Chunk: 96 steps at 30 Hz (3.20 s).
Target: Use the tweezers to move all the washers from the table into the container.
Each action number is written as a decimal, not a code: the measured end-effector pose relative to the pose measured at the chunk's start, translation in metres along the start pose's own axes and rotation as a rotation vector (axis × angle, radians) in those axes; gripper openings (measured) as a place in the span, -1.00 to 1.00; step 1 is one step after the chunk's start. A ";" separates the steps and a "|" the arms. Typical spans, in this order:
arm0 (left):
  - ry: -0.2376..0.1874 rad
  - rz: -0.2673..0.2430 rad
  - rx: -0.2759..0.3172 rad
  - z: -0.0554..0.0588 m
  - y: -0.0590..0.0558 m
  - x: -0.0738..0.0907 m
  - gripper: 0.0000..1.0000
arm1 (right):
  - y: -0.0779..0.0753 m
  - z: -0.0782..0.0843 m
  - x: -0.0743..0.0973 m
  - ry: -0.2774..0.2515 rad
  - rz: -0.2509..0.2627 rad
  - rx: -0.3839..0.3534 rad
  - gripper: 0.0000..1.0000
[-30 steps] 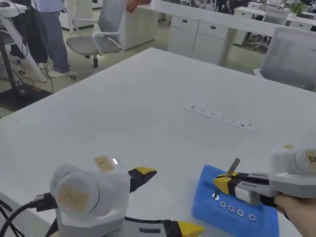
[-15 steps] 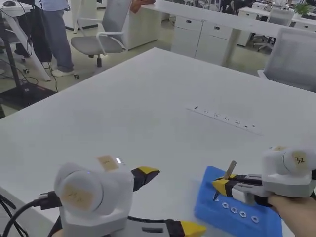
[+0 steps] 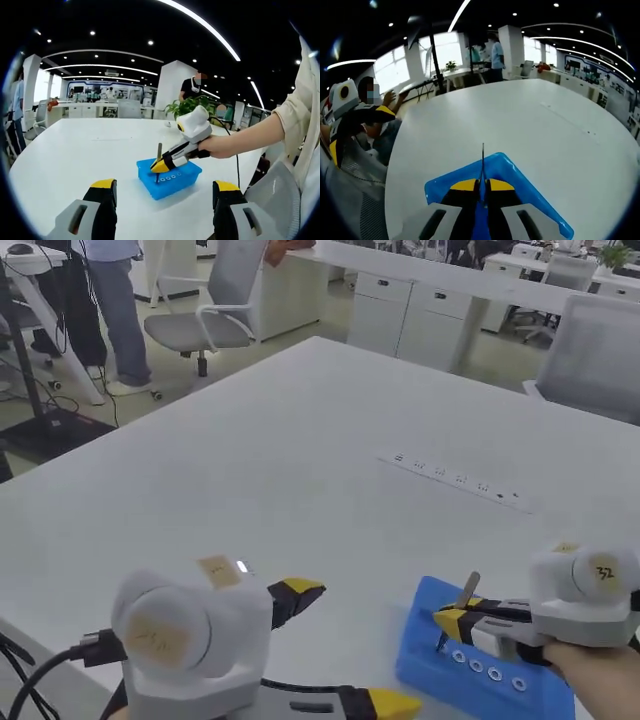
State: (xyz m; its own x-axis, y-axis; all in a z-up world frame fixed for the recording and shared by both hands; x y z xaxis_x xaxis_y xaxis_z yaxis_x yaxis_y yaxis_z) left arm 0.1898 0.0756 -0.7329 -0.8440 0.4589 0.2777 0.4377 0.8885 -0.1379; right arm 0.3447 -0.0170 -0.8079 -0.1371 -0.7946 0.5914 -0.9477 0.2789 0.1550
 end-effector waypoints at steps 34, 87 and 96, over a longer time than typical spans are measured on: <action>0.111 0.127 -0.066 0.006 -0.021 -0.008 0.56 | 0.050 -0.027 0.069 -0.159 -0.048 0.091 -0.92; 0.270 0.702 -0.555 -0.034 -0.131 -0.045 -1.00 | 0.131 0.051 0.121 0.107 -0.167 0.264 -0.88; 0.444 0.690 -0.652 0.004 -0.114 -0.058 -1.00 | 0.116 0.080 0.102 0.146 -0.153 0.190 -0.86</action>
State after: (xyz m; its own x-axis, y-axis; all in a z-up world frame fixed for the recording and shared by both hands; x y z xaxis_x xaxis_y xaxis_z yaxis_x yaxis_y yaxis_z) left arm 0.1880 -0.0520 -0.7373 -0.2154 0.7046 0.6761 0.9746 0.1988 0.1032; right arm 0.1978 -0.1088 -0.7933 0.0421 -0.7297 0.6824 -0.9931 0.0445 0.1088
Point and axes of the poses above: the centre of the closed fingertips' face, and the gripper's own axes: x roughly backward along the fingers, y roughly to its left, z roughly out of its underside, the point moved 4 cm from there along x, roughly backward along the fingers, and after that the axes turned 5 degrees about -z, right-handed, at the moved point
